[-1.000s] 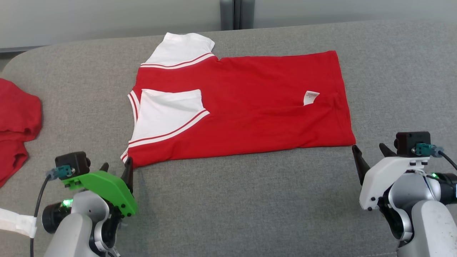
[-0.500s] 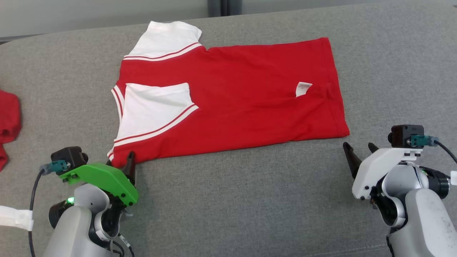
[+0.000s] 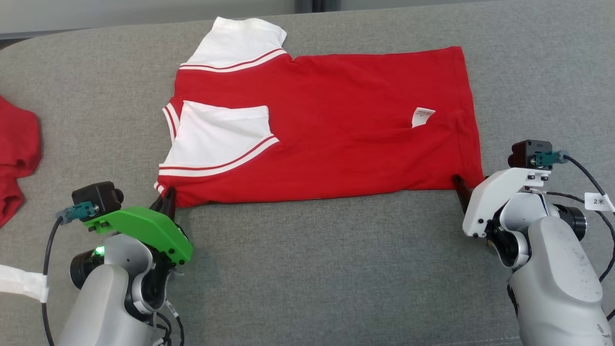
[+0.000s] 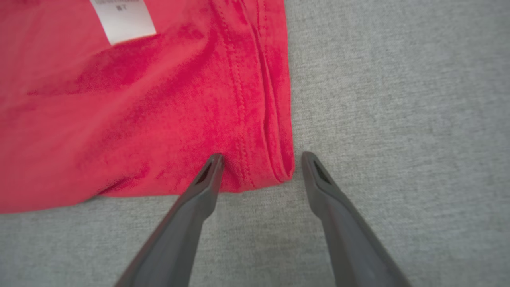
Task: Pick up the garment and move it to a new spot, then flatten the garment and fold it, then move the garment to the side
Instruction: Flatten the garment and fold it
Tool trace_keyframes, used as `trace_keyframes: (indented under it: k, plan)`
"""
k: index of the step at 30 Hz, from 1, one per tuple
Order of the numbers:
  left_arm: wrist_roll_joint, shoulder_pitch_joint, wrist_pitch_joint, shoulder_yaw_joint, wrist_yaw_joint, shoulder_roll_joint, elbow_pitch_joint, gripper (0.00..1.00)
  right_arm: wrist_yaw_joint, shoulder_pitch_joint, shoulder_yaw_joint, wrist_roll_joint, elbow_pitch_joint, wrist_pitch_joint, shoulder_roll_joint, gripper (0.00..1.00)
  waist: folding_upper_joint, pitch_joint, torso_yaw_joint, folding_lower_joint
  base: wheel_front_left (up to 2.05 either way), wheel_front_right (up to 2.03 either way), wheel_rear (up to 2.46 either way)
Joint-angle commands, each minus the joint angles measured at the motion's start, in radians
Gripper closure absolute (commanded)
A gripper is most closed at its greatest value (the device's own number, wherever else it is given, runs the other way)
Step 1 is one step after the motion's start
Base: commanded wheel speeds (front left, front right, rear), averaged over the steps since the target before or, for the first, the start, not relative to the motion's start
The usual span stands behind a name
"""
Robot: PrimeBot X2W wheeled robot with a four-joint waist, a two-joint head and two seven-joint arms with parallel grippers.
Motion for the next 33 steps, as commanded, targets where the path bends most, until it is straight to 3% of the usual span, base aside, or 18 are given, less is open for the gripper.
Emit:
trace_keyframes:
  k: [1,2,3,4,7,8,18,28,32,33]
  plan:
    - [0.004,0.002,-0.006,-0.001,-0.006,0.007,-0.009,1.0,-0.001,-0.015,-0.004,-0.009,0.022,-0.005,-0.002,0.0,0.0,-0.002,0.014,0.0,0.0,0.0,0.0]
    - [0.005,0.007,-0.007,-0.003,-0.006,0.009,-0.019,1.0,-0.001,-0.024,-0.006,-0.013,0.043,-0.008,-0.001,0.0,0.0,-0.003,0.019,0.0,0.0,0.0,0.0]
    - [0.006,0.013,-0.006,-0.006,-0.007,0.009,-0.028,1.0,-0.001,-0.029,-0.009,-0.016,0.063,-0.011,-0.001,0.16,0.0,-0.004,0.024,0.0,0.0,0.0,0.0]
    - [0.006,0.017,-0.006,-0.007,-0.007,0.01,-0.035,1.0,-0.001,-0.033,-0.009,-0.02,0.077,-0.014,-0.001,0.53,0.0,-0.006,0.028,0.0,0.0,0.0,0.0]
    - [0.006,0.032,-0.009,-0.012,-0.006,0.01,-0.057,1.0,-0.001,-0.044,-0.011,-0.037,0.115,-0.031,-0.005,0.82,0.0,-0.014,0.035,0.0,0.0,0.0,0.0]
    - [0.005,0.037,-0.01,-0.013,-0.006,0.01,-0.061,1.0,-0.001,-0.045,-0.011,-0.04,0.121,-0.04,-0.007,1.0,0.0,-0.019,0.035,0.0,0.0,0.0,0.0]
    - [-0.009,0.159,-0.013,-0.012,0.018,0.016,-0.194,1.0,-0.002,0.053,0.001,0.0,0.014,-0.137,-0.054,1.0,0.0,-0.089,0.01,0.0,0.0,0.0,0.0]
    - [-0.004,0.485,0.068,-0.042,0.117,0.045,-0.464,1.0,-0.002,0.418,-0.025,0.026,-0.348,-0.108,-0.037,1.0,0.0,-0.126,-0.007,0.0,0.0,0.0,0.0]
    - [-0.02,0.55,0.092,-0.052,0.141,0.038,-0.503,1.0,-0.002,0.535,-0.034,0.038,-0.456,-0.075,-0.012,1.0,0.0,-0.124,-0.005,0.0,0.0,0.0,0.0]
    - [-0.03,0.56,0.103,-0.059,0.14,0.031,-0.505,0.86,-0.002,0.556,-0.039,0.044,-0.473,-0.071,-0.009,0.98,0.0,-0.123,-0.006,0.0,0.0,0.0,0.0]
